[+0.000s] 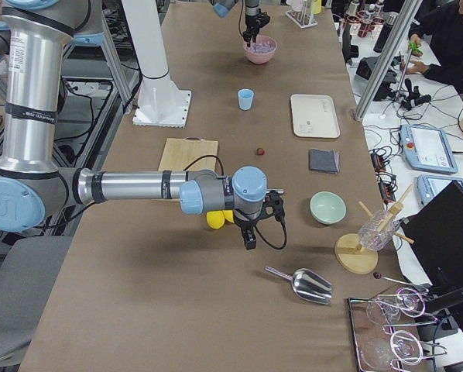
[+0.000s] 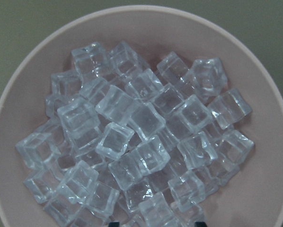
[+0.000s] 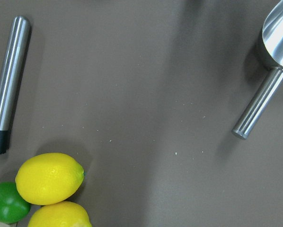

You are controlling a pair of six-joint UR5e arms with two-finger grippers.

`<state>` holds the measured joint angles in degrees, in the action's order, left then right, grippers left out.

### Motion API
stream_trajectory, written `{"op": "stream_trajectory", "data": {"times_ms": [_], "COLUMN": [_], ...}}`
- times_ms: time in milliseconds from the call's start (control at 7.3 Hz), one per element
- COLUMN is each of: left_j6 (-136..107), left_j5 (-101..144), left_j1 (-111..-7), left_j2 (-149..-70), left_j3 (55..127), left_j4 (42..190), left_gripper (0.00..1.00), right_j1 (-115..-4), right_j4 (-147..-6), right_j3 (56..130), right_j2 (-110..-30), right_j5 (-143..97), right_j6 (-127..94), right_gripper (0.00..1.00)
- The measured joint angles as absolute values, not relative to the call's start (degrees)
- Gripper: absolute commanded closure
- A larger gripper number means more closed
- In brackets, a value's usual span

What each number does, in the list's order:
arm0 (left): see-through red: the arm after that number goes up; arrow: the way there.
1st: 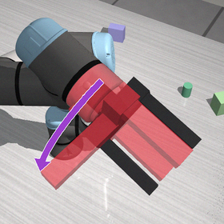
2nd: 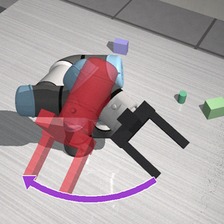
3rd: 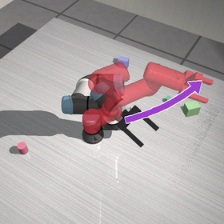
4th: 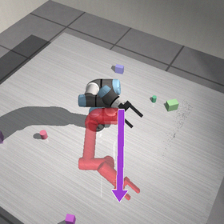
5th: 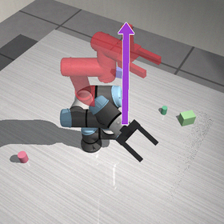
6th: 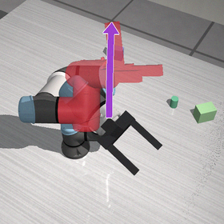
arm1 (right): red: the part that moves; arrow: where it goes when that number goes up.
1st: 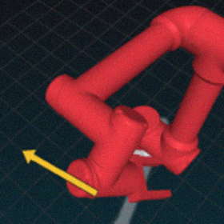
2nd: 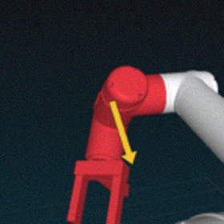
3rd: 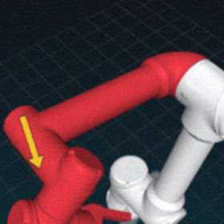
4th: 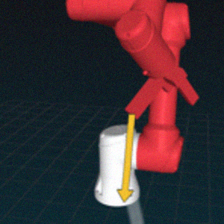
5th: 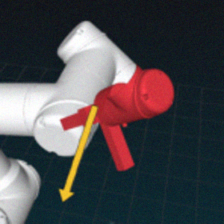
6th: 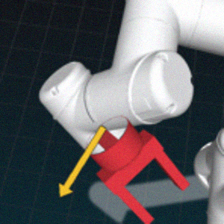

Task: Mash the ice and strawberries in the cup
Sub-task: 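Lower the left gripper into the pink bowl and grasp ice cubes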

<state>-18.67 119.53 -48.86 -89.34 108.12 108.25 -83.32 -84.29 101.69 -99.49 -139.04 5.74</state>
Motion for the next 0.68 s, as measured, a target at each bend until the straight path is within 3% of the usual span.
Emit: {"op": "stream_trajectory", "data": {"times_ms": [685], "left_j6": [-20.3], "left_j5": [119.4], "left_j1": [-47.6], "left_j2": [-89.5], "left_j3": [106.9], "left_j4": [108.3], "left_gripper": [0.42], "right_j1": [-83.3], "right_j4": [-84.2], "right_j3": [101.7], "right_j2": [-99.8], "right_j5": [-139.1], "right_j6": [5.8], "right_gripper": [0.00]}}
